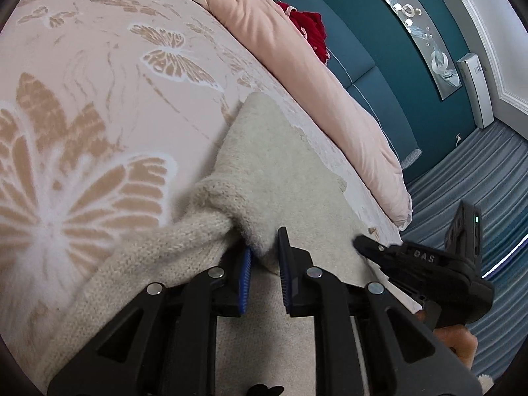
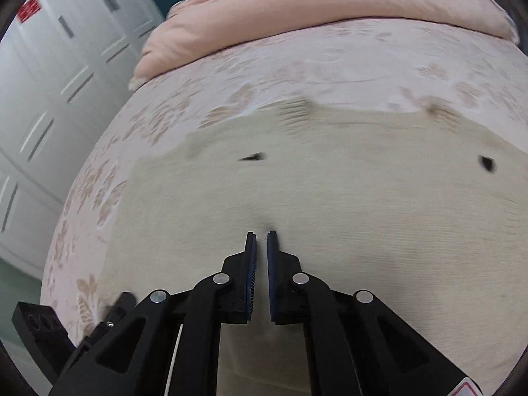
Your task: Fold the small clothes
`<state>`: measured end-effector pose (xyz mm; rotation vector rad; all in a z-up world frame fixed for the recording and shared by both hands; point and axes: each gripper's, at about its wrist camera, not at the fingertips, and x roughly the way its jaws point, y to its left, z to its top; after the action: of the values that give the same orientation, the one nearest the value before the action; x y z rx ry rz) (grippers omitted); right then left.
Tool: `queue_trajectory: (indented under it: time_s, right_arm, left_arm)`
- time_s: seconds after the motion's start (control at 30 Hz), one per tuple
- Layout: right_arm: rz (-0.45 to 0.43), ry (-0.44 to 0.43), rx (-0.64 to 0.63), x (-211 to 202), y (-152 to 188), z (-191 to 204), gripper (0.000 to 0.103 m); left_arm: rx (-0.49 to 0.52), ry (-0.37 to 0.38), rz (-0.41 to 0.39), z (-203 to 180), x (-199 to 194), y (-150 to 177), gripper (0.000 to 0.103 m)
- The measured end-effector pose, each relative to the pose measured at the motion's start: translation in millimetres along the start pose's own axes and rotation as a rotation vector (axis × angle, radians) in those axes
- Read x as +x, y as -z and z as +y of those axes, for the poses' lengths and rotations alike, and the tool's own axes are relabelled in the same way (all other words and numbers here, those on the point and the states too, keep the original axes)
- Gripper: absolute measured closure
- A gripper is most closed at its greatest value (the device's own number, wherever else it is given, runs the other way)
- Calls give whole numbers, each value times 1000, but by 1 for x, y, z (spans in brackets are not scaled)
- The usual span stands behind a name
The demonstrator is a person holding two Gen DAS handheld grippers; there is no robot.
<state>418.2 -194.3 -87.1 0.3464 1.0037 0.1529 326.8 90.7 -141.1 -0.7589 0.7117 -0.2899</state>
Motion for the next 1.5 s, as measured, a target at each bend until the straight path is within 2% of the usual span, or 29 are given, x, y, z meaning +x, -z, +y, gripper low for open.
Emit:
queue_trajectory:
  time_s: [0.07,0.1,0.13,0.2,0.27,0.3,0.37,0.43,0.47,0.53,0.6,0.67,0.7,0.73,0.77,0.8,0.83,0.9,0.93,1.03,1.1,1.17,1.3,1.33,1.37,1.4,1.43,1.47,1.5]
  right_arm:
    - [-39,73,93,-29,3,-63,103]
    - [-58,149,131,-45,7,-91,103]
    - [-82,167,171,-62,11,-115,103]
    - [-145,150,265,-96,20,-149,93]
    - [-191,120,288,-117,29,-163,89]
    - [-180,129,263,-115,32,-166,89]
    - [-54,228,198,-91,38,-171,90]
    - [-87,243,185,-99,49,-171,92]
    - [-96,280,186,-109,54,-167,81]
    - [-121,294,159,-136,75,-156,76]
    - [-150,272,115,-167,107,-145,59]
    - [-158,318,64,-197,146,-137,38]
    - [-157,342,38,-211,167,-135,37]
    - [-144,364,22,-224,189,-135,33]
    - [-122,380,19,-235,210,-137,32]
    - [-102,388,30,-247,232,-140,32]
    - [-84,384,62,-258,253,-144,31]
    - [-46,345,135,-275,287,-152,28]
    - [-23,311,177,-280,303,-155,27]
    - [18,204,246,-281,332,-153,26]
    - [40,134,271,-271,337,-146,26]
    - [36,99,283,-259,332,-135,22]
    - [5,20,349,-238,307,-121,22]
    - [1,12,375,-234,301,-120,26]
    - [-10,-4,401,-232,297,-119,47]
    - [-10,-19,423,-230,293,-119,75]
    - [4,-22,441,-229,289,-120,90]
    - [-9,-43,473,-233,287,-122,92]
    - [-41,-60,487,-242,285,-123,92]
  left_arm:
    - [5,-1,-1,0,1,1,88]
    - [9,-4,0,0,1,1,87]
    - [11,-7,0,-1,1,2,87]
    - [15,-12,1,-2,2,1,88]
    - [19,-19,2,-3,2,1,88]
    - [20,-22,4,-3,3,1,88]
    - [21,-28,7,-5,3,1,88]
    - [21,-35,10,-6,4,0,88]
    - [21,-38,14,-6,4,0,88]
    - [20,-46,24,-8,4,-2,88]
    - [16,-63,51,-9,-1,-5,87]
    - [13,-97,89,-9,-19,-4,88]
    - [22,-108,105,-9,-34,-1,82]
    - [37,-136,135,-7,-52,3,68]
    - [59,-153,156,-5,-71,8,62]
    - [92,-172,167,-4,-94,13,46]
    - [123,-200,166,-2,-119,19,30]
    - [155,-318,165,6,-162,32,9]
    - [155,-352,175,13,-179,39,9]
    - [105,-331,264,32,-209,62,9]
    - [135,-329,259,27,-216,71,9]
    - [124,-304,302,19,-207,76,8]
    - [50,-262,392,-2,-181,80,5]
    - [39,-246,415,-7,-176,81,5]
    - [30,-242,423,-11,-173,81,6]
    - [20,-236,425,-14,-170,80,25]
    - [4,-228,441,-15,-167,79,68]
    - [-16,-234,467,-15,-166,76,90]
    - [-55,-233,474,-14,-169,72,95]
